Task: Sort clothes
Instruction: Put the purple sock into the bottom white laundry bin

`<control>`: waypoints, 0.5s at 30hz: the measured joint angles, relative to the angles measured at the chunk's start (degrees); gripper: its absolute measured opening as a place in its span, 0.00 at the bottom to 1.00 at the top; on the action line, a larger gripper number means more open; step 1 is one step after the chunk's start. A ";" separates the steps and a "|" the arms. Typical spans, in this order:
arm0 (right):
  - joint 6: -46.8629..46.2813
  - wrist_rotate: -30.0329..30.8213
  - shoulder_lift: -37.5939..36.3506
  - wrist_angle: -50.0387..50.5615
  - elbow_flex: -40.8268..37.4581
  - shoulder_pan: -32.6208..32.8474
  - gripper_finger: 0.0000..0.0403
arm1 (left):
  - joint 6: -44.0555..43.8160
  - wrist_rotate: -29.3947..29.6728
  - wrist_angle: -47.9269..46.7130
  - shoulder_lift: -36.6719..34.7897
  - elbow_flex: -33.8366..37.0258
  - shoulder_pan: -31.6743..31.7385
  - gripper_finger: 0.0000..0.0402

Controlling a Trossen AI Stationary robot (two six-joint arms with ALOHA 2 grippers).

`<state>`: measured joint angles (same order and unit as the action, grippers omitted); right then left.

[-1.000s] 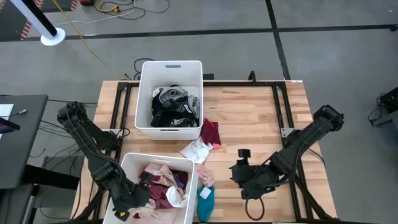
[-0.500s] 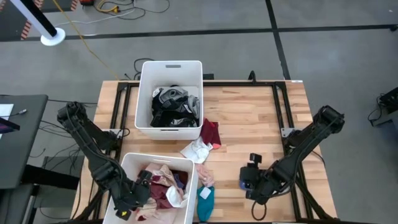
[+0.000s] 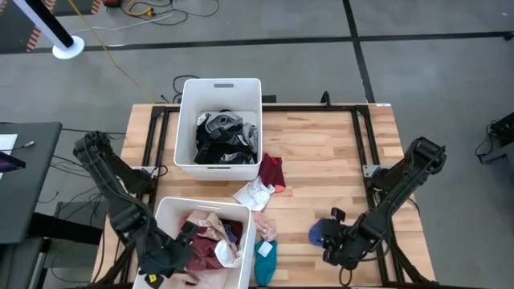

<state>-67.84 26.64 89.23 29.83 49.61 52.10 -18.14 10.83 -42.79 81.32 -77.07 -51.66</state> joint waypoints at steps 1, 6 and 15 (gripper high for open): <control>-0.81 -0.01 0.03 -0.98 -0.78 0.37 0.46 | 1.06 1.24 -0.56 0.00 -0.50 0.00 0.50; -3.92 -0.05 0.07 -2.15 -3.29 1.22 0.46 | 6.23 6.39 -1.96 -0.57 -1.93 0.02 0.50; -4.33 -0.03 0.27 -2.06 -6.39 1.15 0.37 | 8.56 14.69 -1.83 -3.92 -1.96 0.00 0.50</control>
<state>-72.16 26.61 89.50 27.77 43.22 53.25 -9.58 25.52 -44.62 77.40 -79.02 -51.66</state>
